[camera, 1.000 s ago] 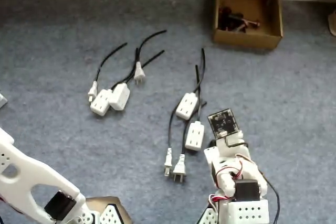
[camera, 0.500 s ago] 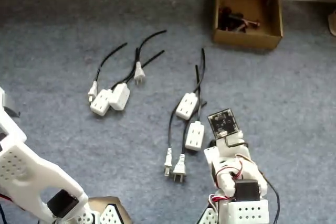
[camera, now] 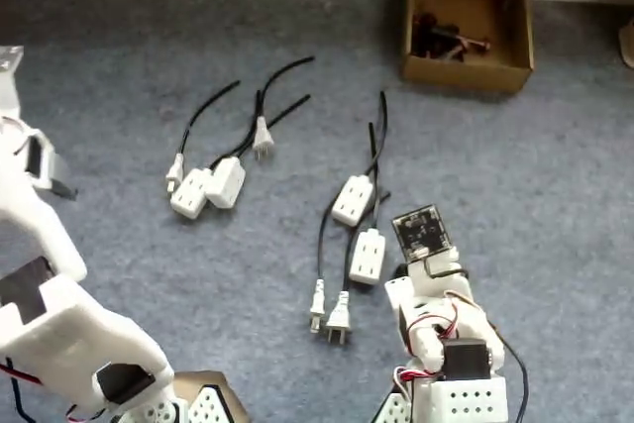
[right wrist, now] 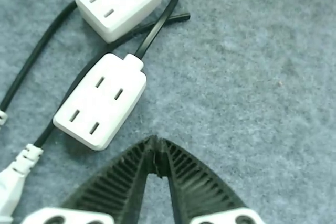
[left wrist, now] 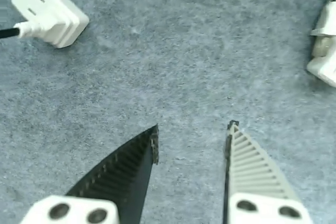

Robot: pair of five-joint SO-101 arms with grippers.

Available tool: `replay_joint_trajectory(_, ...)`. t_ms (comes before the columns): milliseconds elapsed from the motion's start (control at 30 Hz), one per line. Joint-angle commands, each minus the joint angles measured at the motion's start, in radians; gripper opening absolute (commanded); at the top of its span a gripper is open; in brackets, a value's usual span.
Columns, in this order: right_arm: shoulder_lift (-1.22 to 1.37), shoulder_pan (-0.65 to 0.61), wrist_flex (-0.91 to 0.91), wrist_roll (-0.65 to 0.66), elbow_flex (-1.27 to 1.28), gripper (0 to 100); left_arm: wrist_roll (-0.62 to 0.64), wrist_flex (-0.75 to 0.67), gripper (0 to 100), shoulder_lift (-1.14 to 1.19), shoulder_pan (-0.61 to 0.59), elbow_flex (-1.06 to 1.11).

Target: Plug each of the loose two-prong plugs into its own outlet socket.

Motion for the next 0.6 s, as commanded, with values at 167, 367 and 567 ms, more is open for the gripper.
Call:
replay_joint_trajectory(167,-0.012,-0.013,-0.021,0.011,-0.005,0.6,0.038,0.008,20,-0.280,0.257,0.084)
replay_joint_trajectory(367,-0.012,-0.013,-0.021,0.009,-0.005,0.6,0.084,0.008,20,-0.346,0.426,0.081)
replay_joint_trajectory(567,-0.012,-0.013,-0.019,0.008,-0.005,0.6,0.137,-0.052,20,-0.340,0.644,0.124)
